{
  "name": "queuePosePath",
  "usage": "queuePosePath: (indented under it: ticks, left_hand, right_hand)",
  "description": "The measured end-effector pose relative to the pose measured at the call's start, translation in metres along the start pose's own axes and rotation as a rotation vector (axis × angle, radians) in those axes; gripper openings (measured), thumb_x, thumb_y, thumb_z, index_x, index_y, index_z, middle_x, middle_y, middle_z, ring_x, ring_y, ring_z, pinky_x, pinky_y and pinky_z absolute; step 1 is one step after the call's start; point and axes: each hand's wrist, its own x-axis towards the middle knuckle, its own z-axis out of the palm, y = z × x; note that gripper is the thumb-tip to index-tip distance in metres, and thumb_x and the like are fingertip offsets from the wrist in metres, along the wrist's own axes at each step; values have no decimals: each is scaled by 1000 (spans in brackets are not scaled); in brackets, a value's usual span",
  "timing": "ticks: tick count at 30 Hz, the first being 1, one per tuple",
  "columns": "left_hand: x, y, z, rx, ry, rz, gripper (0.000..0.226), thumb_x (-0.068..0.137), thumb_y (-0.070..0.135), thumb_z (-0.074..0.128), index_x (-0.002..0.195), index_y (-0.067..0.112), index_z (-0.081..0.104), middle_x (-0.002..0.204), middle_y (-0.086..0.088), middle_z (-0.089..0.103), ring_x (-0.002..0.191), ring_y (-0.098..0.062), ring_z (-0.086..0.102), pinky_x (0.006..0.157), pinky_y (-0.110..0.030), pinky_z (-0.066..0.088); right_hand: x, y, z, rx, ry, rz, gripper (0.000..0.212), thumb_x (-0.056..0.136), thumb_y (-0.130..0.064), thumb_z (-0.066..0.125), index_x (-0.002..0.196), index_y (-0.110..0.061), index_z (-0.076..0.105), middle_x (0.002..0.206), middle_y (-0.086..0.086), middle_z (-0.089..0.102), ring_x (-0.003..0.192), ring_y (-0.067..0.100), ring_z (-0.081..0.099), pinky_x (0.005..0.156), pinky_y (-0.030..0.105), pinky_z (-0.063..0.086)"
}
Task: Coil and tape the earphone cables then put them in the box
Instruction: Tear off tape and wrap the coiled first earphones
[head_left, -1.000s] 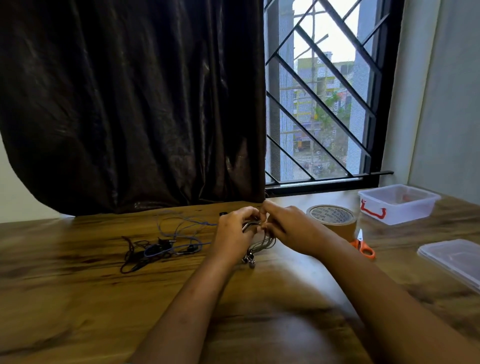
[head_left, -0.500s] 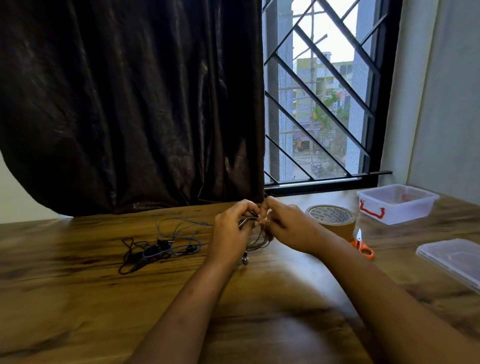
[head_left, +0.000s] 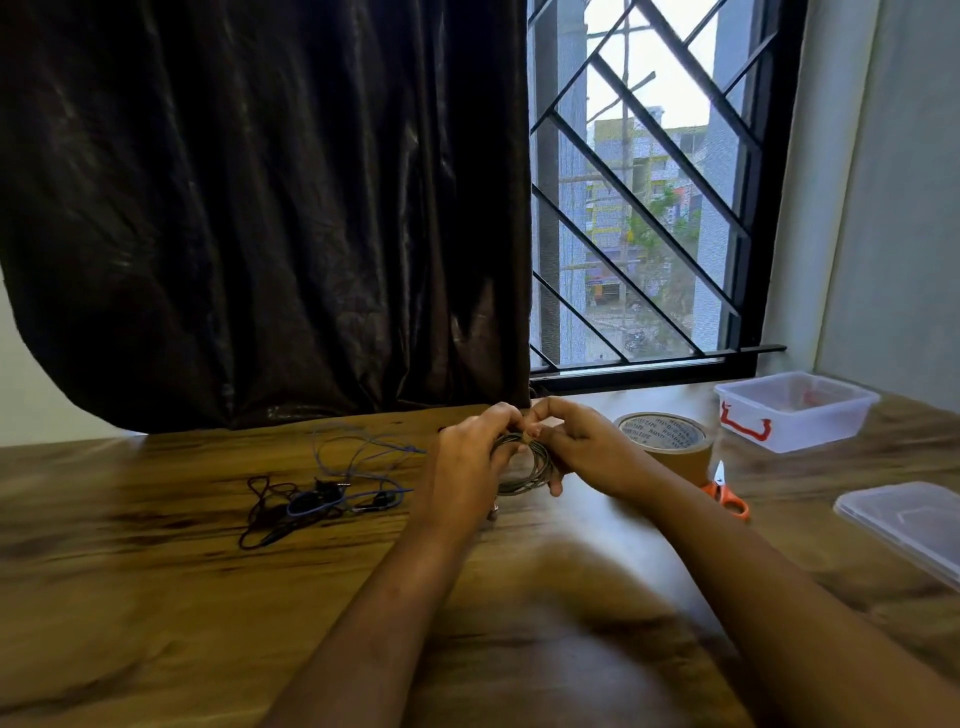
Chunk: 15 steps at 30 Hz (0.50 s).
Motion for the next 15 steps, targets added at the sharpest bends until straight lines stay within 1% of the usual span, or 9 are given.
queuePosePath:
  ticks: [2, 5, 8, 11, 15]
  left_hand:
    - [-1, 0, 1, 34, -10, 19, 20, 83, 15, 70, 100, 24, 63, 90, 5, 69, 81, -6, 64, 68, -27, 54]
    - [-3, 1, 2, 62, -17, 37, 21, 82, 16, 70, 100, 24, 63, 91, 4, 70, 81, -6, 65, 68, -25, 54]
    - [-5, 0, 2, 55, -16, 28, 20, 82, 16, 70, 98, 25, 63, 89, 4, 70, 79, -6, 65, 66, -25, 55]
    - [-5, -1, 2, 40, -16, 14, 21, 81, 15, 70, 97, 26, 63, 88, 5, 70, 79, -6, 65, 68, -29, 55]
    - [-4, -2, 3, 18, -10, -11, 19, 81, 15, 70, 96, 24, 64, 87, 3, 70, 79, -10, 66, 69, -35, 55]
  right_hand:
    - [-1, 0, -1, 62, -27, 26, 6, 99, -11, 47, 94, -9, 51, 51, -3, 58, 39, 12, 54, 44, 22, 47]
    - [-3, -1, -3, 153, -70, 73, 3, 98, -11, 49, 96, -8, 49, 43, -5, 55, 35, 8, 50, 41, 17, 42]
    - [-4, -1, -3, 196, -96, 105, 5, 98, -10, 48, 96, -5, 48, 43, -5, 55, 36, 7, 48, 40, 15, 40]
    - [-4, 0, -1, 174, -130, 90, 12, 99, -12, 46, 95, -2, 52, 47, -6, 56, 38, 5, 47, 43, 15, 40]
    - [-5, 0, -1, 73, -69, 25, 20, 98, -14, 49, 93, 2, 59, 47, -6, 55, 37, 5, 45, 43, 14, 38]
